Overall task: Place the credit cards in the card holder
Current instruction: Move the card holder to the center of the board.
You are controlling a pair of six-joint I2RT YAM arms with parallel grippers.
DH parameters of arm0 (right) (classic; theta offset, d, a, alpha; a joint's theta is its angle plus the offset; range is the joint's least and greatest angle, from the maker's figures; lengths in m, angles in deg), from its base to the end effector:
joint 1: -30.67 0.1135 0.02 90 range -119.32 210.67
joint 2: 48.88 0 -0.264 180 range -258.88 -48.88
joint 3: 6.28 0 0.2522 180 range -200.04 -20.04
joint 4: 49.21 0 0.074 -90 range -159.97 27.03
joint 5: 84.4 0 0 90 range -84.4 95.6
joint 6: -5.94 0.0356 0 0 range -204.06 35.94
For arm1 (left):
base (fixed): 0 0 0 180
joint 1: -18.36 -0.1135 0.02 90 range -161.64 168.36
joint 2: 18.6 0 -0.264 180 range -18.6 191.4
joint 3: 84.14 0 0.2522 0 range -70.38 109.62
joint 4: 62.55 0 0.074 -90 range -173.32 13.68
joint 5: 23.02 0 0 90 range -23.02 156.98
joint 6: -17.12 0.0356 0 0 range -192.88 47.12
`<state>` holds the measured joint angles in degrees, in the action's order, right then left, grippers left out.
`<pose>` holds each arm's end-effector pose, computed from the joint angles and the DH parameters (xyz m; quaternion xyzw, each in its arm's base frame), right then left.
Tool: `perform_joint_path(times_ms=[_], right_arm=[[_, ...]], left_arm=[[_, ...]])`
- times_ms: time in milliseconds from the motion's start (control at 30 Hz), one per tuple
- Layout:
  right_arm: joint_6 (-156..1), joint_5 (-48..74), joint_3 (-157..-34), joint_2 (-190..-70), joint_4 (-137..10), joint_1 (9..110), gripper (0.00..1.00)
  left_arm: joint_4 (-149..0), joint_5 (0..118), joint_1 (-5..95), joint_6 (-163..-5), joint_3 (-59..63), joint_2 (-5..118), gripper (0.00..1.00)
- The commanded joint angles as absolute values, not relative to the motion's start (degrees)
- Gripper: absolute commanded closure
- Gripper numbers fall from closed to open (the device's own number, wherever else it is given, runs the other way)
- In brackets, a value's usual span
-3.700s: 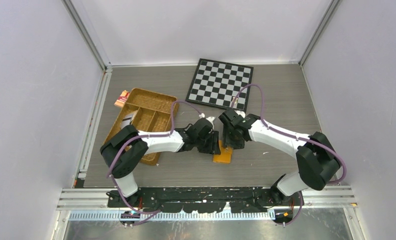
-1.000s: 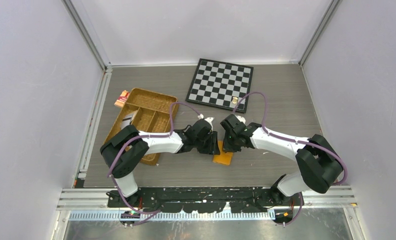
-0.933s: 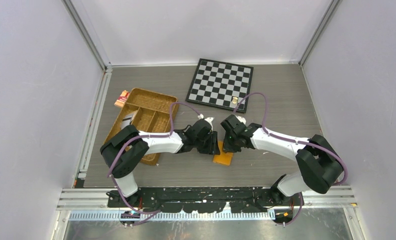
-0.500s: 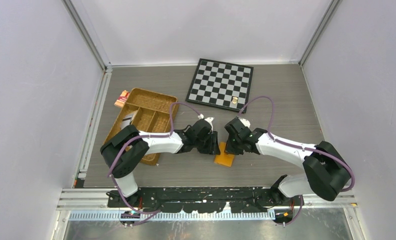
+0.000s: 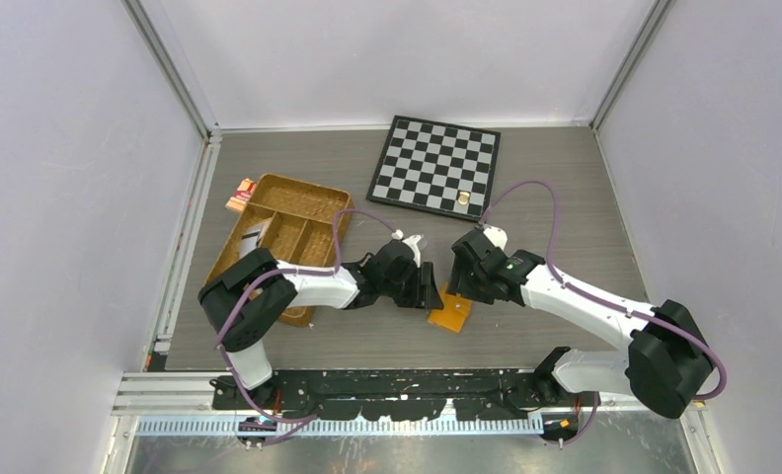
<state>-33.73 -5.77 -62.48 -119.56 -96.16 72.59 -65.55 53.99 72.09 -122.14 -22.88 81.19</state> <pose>0.1750 0.1477 0.2039 0.0951 0.9599 0.1105 0.2394 0.1968 -0.2817 0.1445 0.0817 0.9035 -0.3834 0.1732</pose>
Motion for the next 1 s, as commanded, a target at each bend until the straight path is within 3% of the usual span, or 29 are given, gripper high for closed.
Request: perform_joint_path(times_ms=[0,167,367,700,967], right_arm=[[-30.48,-8.37,-62.13,-118.27,-98.4,72.39,0.41],[-30.27,-6.43,-58.81,-117.88,-94.45,71.88,0.3],[-29.04,-3.57,-54.36,-118.14,-89.17,70.45,0.29],[-29.36,10.86,-49.81,-124.01,-64.97,71.25,0.46],[-35.09,9.99,-59.37,-135.82,-60.01,74.03,0.47]], left_arm=[[-60.99,53.44,72.63,-123.45,-24.34,80.27,0.5],[-63.71,54.85,72.52,-120.81,-24.77,77.26,0.4],[-67.0,52.15,71.22,-117.77,-25.45,73.87,0.33],[-67.42,52.72,68.28,-118.54,-32.43,65.62,0.34],[-65.31,58.06,65.82,-120.86,-39.02,62.08,0.37]])
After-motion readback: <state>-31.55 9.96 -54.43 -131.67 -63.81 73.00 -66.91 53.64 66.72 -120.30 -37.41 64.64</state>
